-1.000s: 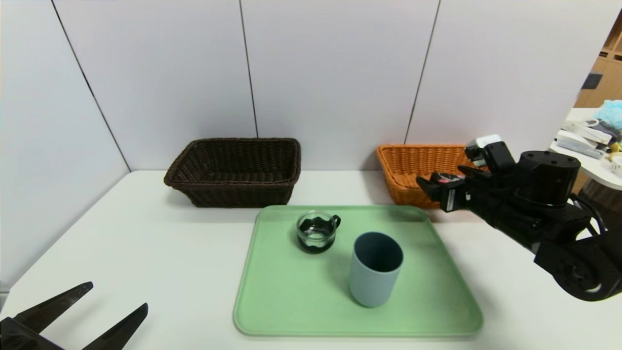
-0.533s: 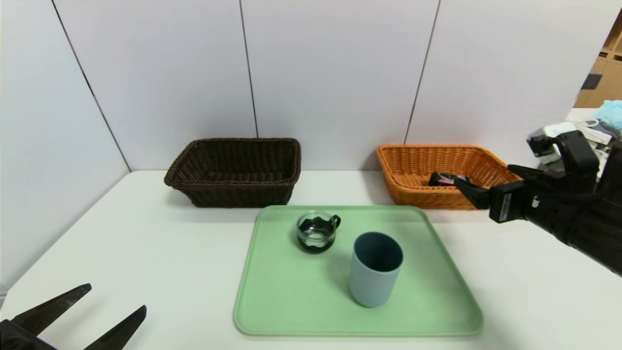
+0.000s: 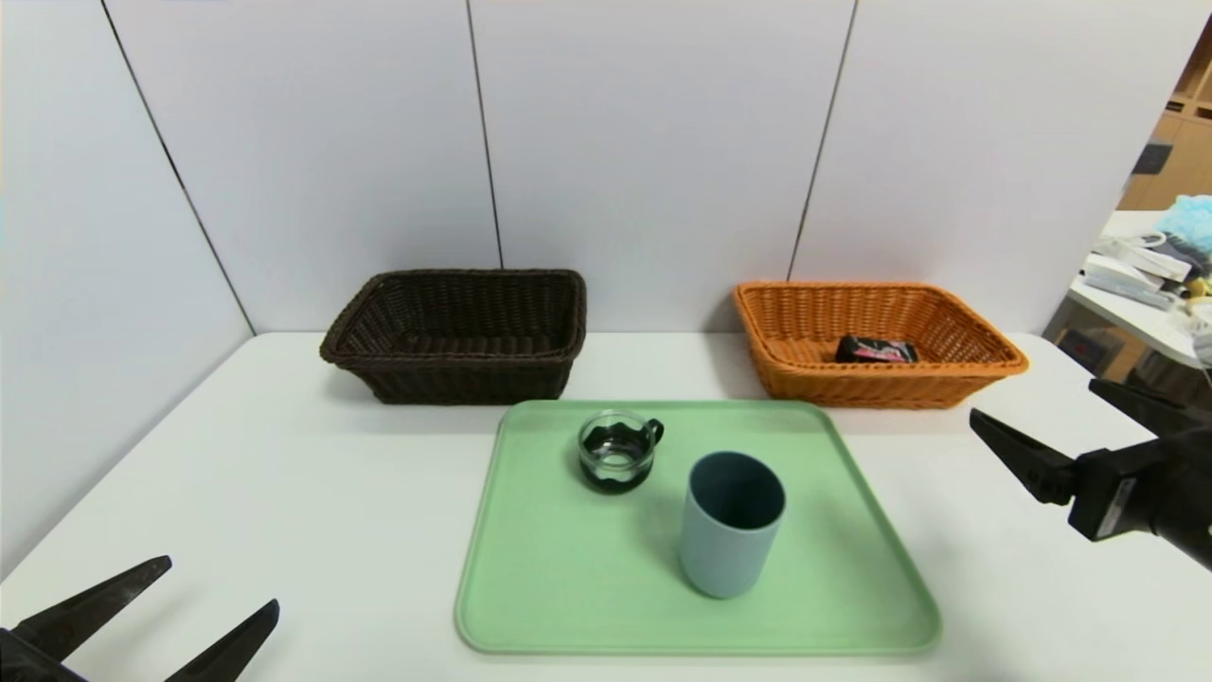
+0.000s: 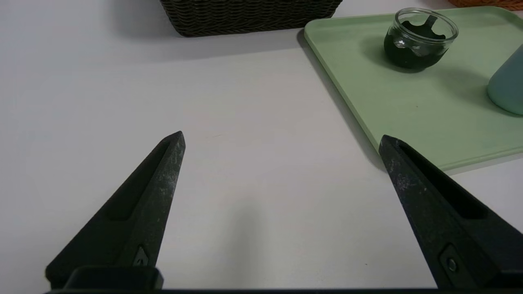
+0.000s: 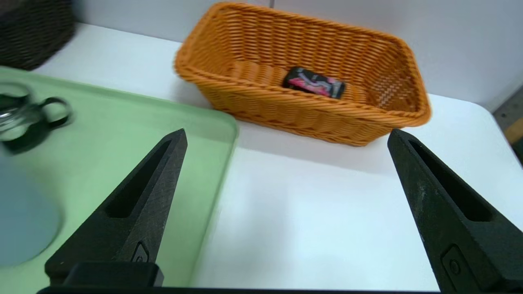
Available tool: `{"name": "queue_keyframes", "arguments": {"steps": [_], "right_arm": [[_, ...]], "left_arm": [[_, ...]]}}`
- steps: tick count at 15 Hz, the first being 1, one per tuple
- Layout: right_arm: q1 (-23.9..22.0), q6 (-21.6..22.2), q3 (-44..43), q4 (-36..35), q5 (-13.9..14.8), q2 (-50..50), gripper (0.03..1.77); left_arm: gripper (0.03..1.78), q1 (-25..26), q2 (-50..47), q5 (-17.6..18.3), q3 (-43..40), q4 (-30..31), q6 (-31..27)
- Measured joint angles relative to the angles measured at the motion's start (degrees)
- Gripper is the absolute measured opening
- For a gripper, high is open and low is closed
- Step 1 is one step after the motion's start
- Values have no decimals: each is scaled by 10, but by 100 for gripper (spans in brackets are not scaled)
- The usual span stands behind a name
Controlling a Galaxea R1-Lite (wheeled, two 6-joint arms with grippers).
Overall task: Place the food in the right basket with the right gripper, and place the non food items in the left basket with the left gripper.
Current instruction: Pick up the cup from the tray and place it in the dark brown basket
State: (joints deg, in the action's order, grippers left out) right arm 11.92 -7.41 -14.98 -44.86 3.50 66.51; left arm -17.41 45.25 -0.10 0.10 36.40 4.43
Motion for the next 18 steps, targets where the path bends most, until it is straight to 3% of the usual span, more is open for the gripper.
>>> {"name": "queue_keyframes", "arguments": {"steps": [3, 11, 18], "right_arm": [[3, 0, 37, 23, -35, -51, 169], [9, -1, 53, 57, -35, -103, 169], [9, -1, 55, 103, -35, -134, 169]], "left_arm": [[169, 0, -1, 0, 0, 0, 2], [169, 0, -41, 25, 6, -50, -1], [169, -1, -47, 105, 40, -94, -10]]}}
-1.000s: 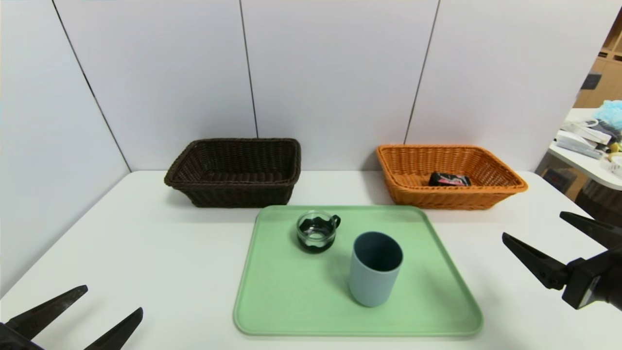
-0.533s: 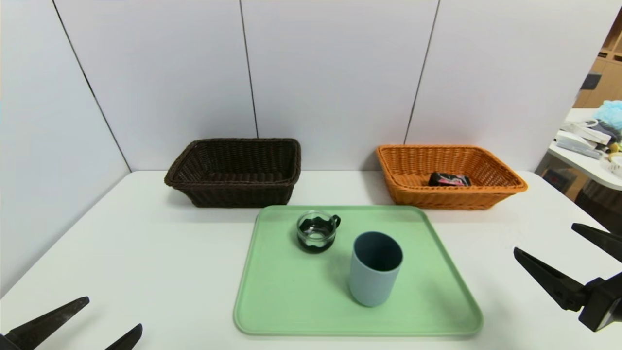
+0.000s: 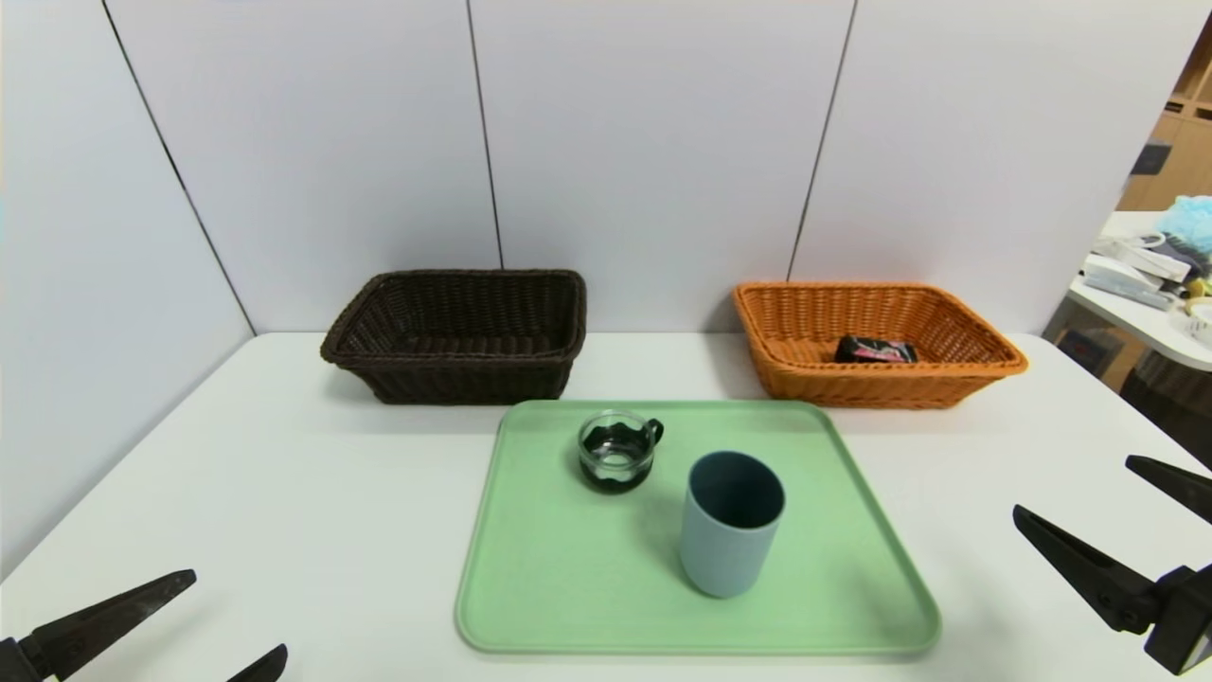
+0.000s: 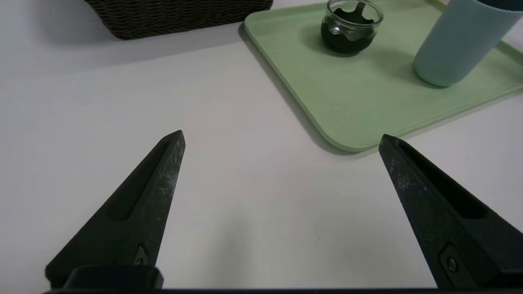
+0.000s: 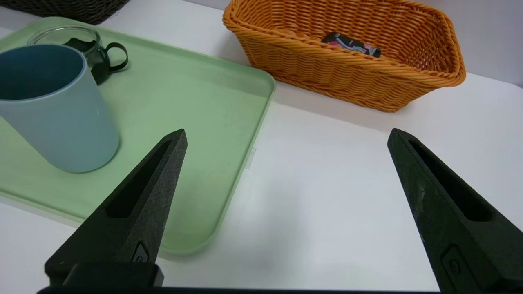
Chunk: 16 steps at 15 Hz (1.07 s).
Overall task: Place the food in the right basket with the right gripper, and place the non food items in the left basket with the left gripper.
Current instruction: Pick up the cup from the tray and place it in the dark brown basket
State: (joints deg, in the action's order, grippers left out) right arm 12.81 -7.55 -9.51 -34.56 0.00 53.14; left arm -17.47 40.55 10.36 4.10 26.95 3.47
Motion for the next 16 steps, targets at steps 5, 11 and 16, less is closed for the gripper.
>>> {"name": "queue_keyframes", "arguments": {"steps": [5, 11, 16], "right_arm": [[0, -1, 0, 26, 1, -26, 169], [0, -2, 0, 40, 1, -37, 169], [0, -2, -1, 42, 0, -35, 169]], "left_arm": [[169, 0, 11, 66, 8, -11, -5], [169, -12, 89, 80, 66, 0, -8], [169, -52, 193, 78, 93, 90, -9]]}}
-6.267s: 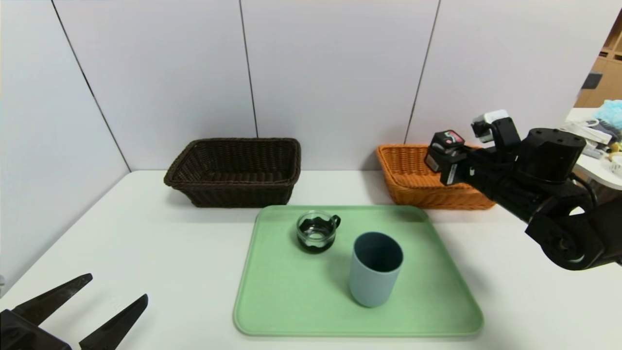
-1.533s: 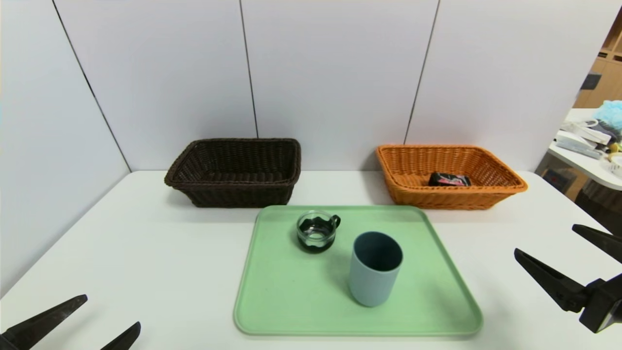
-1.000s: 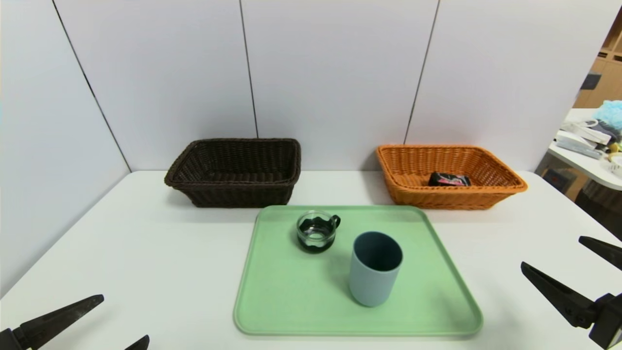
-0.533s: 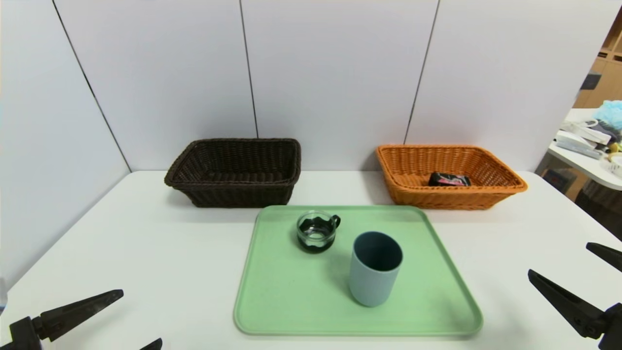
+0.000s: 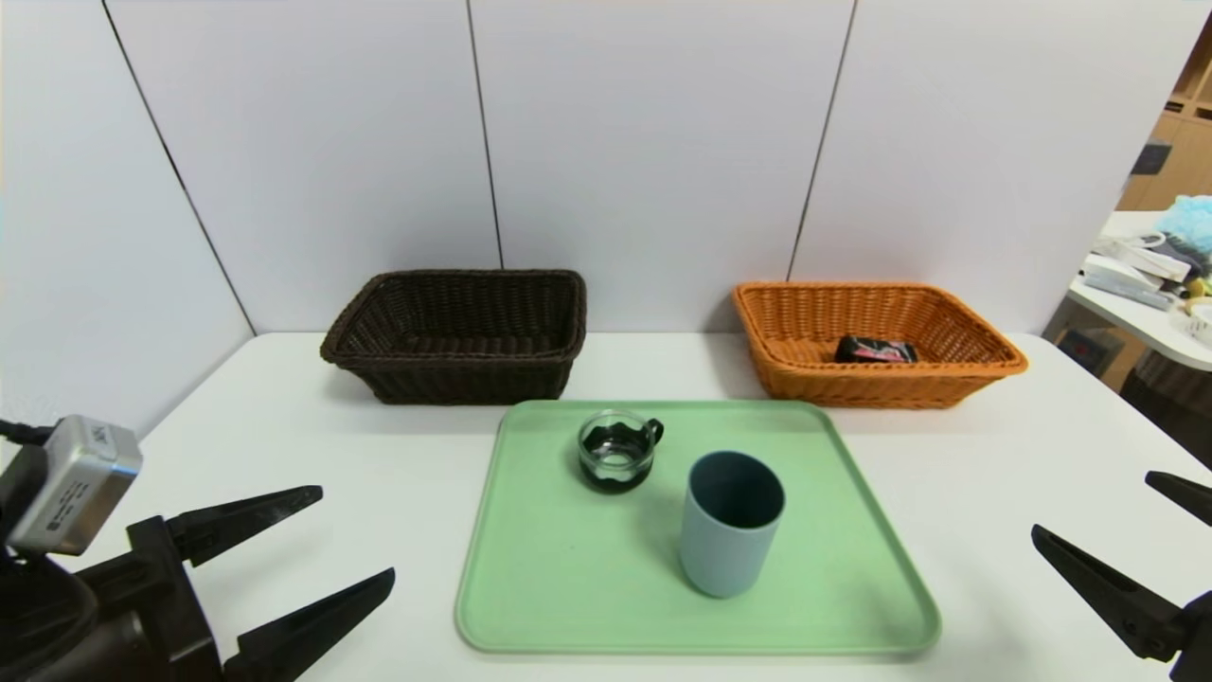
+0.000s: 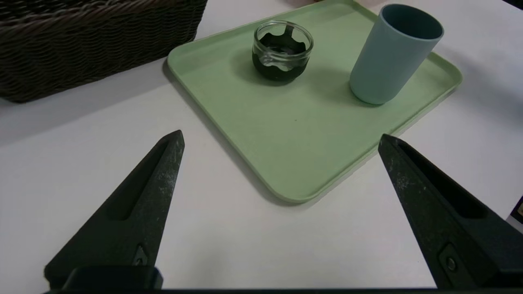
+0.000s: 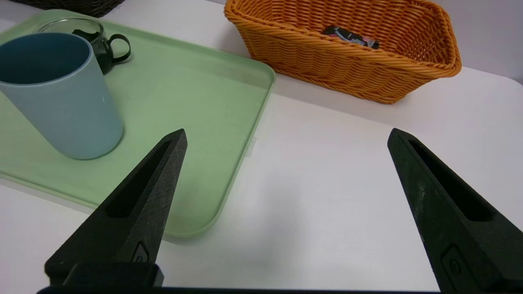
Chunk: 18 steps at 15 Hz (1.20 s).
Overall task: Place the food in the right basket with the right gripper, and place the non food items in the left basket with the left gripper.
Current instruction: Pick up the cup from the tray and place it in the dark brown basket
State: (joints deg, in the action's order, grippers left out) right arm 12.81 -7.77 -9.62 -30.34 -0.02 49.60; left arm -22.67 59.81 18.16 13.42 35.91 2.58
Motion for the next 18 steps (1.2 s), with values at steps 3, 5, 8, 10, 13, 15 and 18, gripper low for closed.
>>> {"name": "queue_keyframes", "arguments": {"steps": [3, 5, 8, 10, 13, 15, 18], "right_arm": [[0, 0, 0, 9, -2, 0, 169], [0, 0, 0, 9, -2, 0, 169], [1, -1, 0, 9, -3, 0, 169], [2, -2, 0, 10, -3, -1, 169], [2, -2, 3, 10, -4, -1, 169], [2, -1, 5, 10, -4, -1, 169], [9, -1, 5, 10, -4, 0, 169]], "left_arm": [[169, -18, 75, -5, 1, 85, -2], [169, -28, 119, -16, -3, 125, -1], [169, -34, 181, -32, -5, 171, 2], [169, -43, 220, -39, -6, 215, 4], [169, -84, 266, -63, -6, 260, 10], [169, -111, 290, -73, -1, 298, 21], [169, -129, 315, -73, 3, 332, 19]]}}
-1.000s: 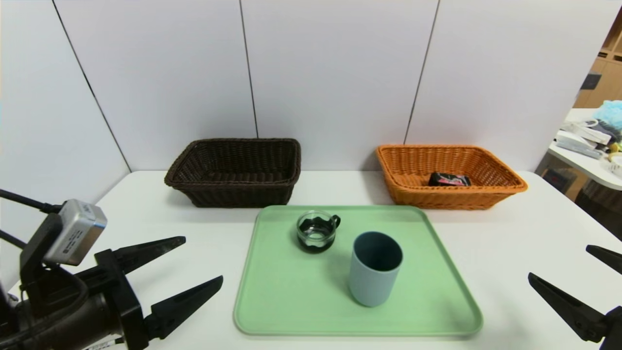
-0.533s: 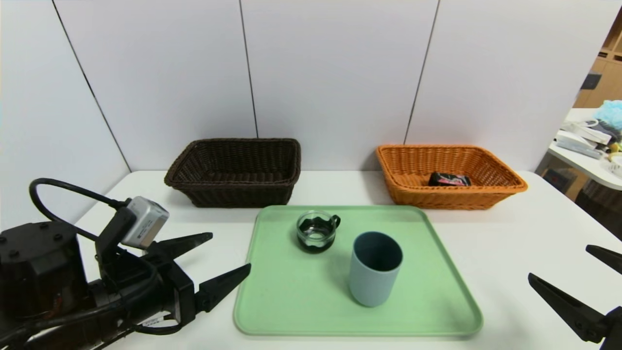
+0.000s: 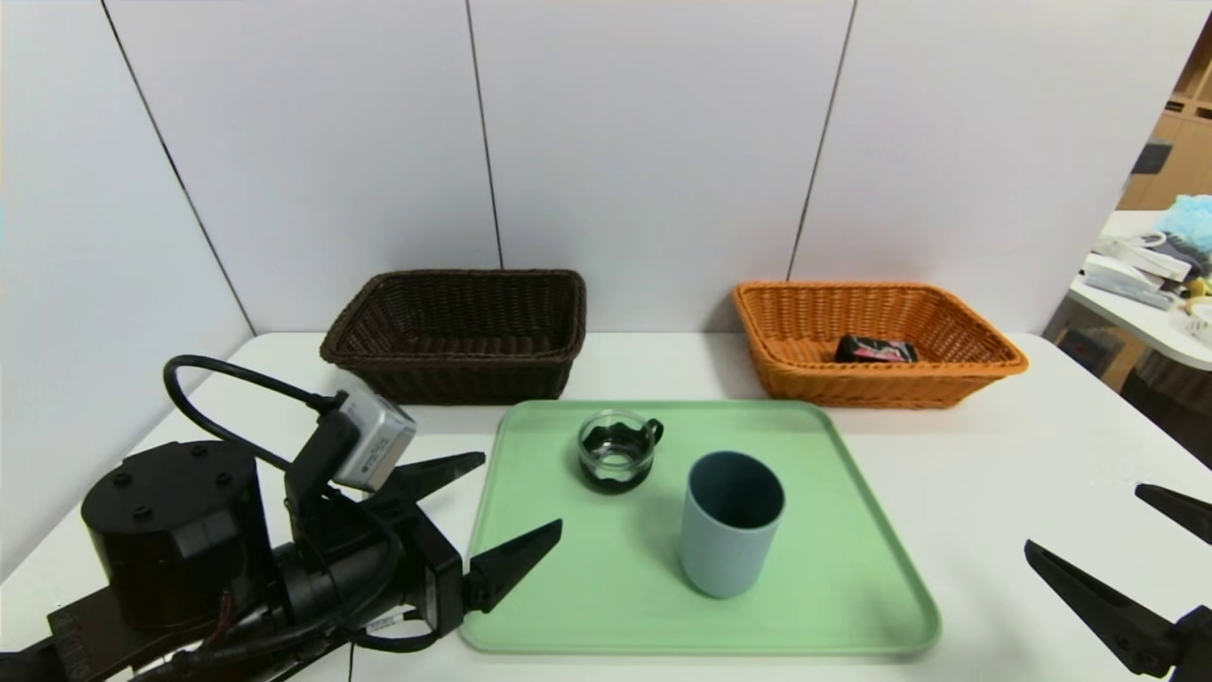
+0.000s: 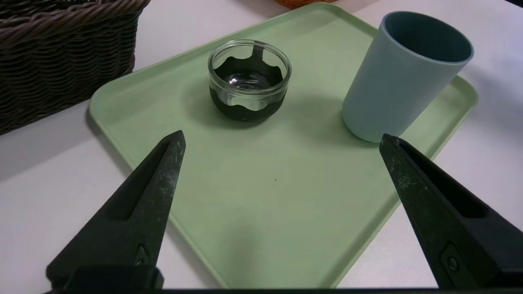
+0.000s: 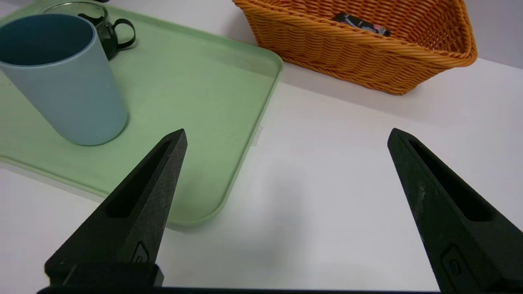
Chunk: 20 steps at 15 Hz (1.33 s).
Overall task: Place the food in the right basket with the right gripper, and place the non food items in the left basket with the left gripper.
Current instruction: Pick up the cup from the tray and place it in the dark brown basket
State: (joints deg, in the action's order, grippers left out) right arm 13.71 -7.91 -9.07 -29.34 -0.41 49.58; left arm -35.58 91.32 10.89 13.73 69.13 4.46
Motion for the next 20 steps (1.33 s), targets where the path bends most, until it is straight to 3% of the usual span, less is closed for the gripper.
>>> {"name": "queue_keyframes", "arguments": {"steps": [3, 7, 14, 20], "right_arm": [[1, 0, 0, 0, 0, 0, 169], [1, 0, 0, 0, 0, 1, 169], [1, 0, 4, 24, -1, 2, 169], [2, 0, 17, 25, 0, 0, 169]], "left_arm": [[169, -19, 12, -1, 4, 10, 0], [169, -67, 45, -31, 10, 29, 6], [169, -132, 121, -29, -12, 175, 25], [169, -139, 179, -29, 4, 180, 26]]}}
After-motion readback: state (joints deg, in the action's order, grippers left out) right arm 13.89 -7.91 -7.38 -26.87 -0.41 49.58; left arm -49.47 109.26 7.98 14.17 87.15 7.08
